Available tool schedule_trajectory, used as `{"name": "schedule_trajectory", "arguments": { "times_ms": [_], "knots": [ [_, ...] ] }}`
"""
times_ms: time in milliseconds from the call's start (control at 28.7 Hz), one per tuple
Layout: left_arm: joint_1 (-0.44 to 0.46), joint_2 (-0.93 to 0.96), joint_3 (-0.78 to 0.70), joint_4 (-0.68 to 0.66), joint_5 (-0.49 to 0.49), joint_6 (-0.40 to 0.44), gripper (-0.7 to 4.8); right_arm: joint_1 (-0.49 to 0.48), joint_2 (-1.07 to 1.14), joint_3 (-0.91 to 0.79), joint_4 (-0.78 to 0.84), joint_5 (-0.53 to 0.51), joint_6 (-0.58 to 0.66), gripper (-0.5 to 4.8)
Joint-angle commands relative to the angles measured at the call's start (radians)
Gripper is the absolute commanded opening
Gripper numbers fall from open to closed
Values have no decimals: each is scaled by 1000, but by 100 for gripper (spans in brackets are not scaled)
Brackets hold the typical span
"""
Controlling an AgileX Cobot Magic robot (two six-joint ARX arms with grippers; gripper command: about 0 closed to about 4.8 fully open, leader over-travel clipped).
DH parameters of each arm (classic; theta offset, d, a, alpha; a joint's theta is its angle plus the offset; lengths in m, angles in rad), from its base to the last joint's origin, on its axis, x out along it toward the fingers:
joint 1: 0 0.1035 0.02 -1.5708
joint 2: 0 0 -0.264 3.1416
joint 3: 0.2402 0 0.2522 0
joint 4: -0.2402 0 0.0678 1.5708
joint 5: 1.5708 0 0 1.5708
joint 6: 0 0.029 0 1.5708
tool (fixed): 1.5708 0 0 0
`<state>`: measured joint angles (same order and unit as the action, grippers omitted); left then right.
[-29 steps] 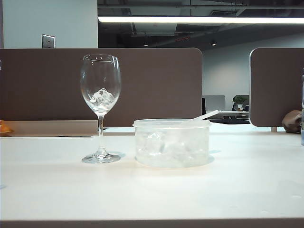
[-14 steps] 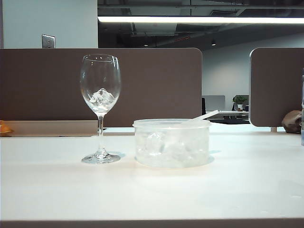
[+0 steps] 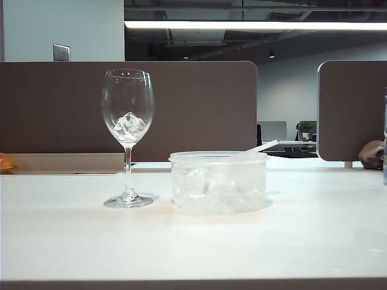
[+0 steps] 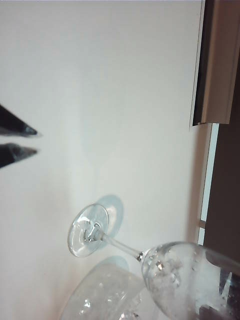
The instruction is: Pick up an ice shovel filled with ice cubes and pour the ice from the shovel into the glass.
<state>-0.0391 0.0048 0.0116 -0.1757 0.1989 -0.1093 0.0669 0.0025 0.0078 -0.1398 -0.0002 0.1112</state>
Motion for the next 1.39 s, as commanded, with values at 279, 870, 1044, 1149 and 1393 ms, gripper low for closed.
{"name": "schedule_trajectory", "arguments": {
  "times_ms": [279, 870, 1044, 1149, 1393],
  "knots": [
    [2, 1, -4, -1, -116, 103, 30, 1, 0, -6, 17, 1, 1, -1],
    [80, 1, -4, -2, -121, 109, 30, 1, -1, -6, 17, 1, 1, -1],
    [-10, 1, -4, -2, -120, 109, 30, 1, -1, -6, 17, 1, 1, -1],
    [-11, 1, -4, -2, -121, 109, 30, 1, -1, -6, 17, 1, 1, -1],
    [-12, 1, -4, -2, -125, 109, 30, 1, -1, -6, 17, 1, 1, -1]
  ]
}}
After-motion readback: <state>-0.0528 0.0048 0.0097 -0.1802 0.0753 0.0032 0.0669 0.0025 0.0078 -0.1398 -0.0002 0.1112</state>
